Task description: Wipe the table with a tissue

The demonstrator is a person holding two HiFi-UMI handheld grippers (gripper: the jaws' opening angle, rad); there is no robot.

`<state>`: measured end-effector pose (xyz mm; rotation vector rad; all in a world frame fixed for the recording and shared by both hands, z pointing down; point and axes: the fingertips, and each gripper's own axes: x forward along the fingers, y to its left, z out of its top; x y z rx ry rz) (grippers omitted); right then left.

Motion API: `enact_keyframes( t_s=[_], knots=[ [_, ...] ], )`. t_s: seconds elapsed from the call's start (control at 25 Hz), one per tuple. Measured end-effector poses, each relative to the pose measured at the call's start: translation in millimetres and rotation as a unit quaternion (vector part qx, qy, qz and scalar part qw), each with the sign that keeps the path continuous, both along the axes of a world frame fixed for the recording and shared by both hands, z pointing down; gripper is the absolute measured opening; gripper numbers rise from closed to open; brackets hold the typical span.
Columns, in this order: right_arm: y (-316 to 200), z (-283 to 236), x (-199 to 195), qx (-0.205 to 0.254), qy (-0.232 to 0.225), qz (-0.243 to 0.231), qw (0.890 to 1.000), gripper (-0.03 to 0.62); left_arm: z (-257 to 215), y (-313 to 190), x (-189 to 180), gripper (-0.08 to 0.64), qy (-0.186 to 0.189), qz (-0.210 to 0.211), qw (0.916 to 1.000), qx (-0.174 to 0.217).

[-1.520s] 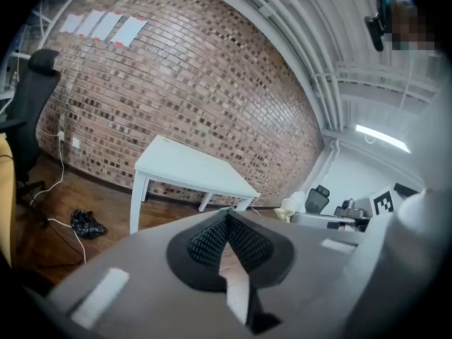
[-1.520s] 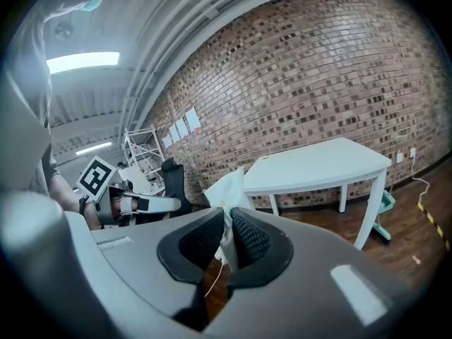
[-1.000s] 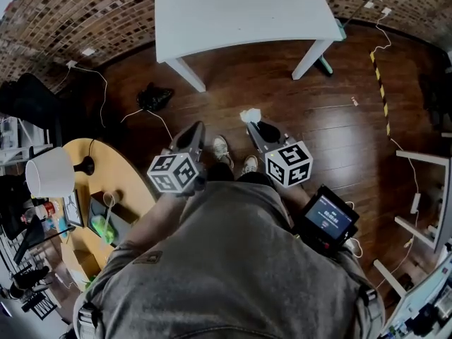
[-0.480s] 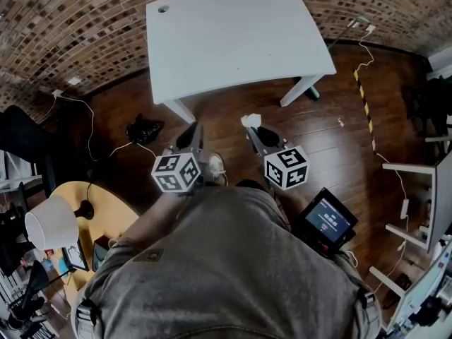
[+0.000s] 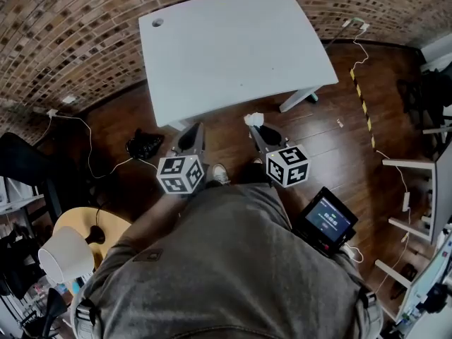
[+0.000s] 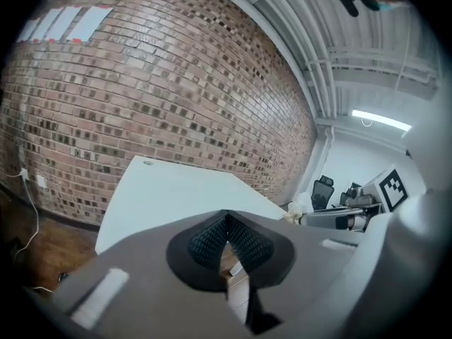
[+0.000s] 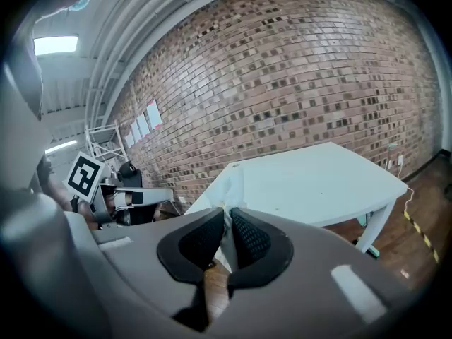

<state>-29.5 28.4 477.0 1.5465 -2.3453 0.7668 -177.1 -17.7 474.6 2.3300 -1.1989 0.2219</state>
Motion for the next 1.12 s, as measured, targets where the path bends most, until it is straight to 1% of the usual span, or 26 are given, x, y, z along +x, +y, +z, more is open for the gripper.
enact_keyframes(
  t_s=[0.16,0.28,0.48,0.8,0.96,1.12],
  knots=[
    [-21,2,11,-0.003,-0.003,0.002,1.000,0.041,2,-20,14,0.002,-0.007,0.007,0.9999,-0.006],
    [-39,7,23,-0.009,-0.007,-0.002,1.000,0.041,7,-36,24,0.002,-0.015,0.005,0.9998,-0.012],
    [-72,18,49,-0.019,-0.010,-0.017,1.000,0.041,16,-68,46,0.002,-0.024,-0.013,0.9994,-0.022],
    [-124,35,105,-0.043,-0.017,-0.030,0.998,0.041,28,-109,91,0.002,-0.042,-0.034,0.9974,-0.047],
    [-141,51,130,-0.062,-0.017,-0.040,0.997,0.041,39,-122,109,0.002,-0.054,-0.050,0.9950,-0.068],
    [-154,70,149,-0.085,-0.015,-0.050,0.995,0.041,50,-130,118,0.002,-0.066,-0.071,0.9916,-0.086]
  ],
)
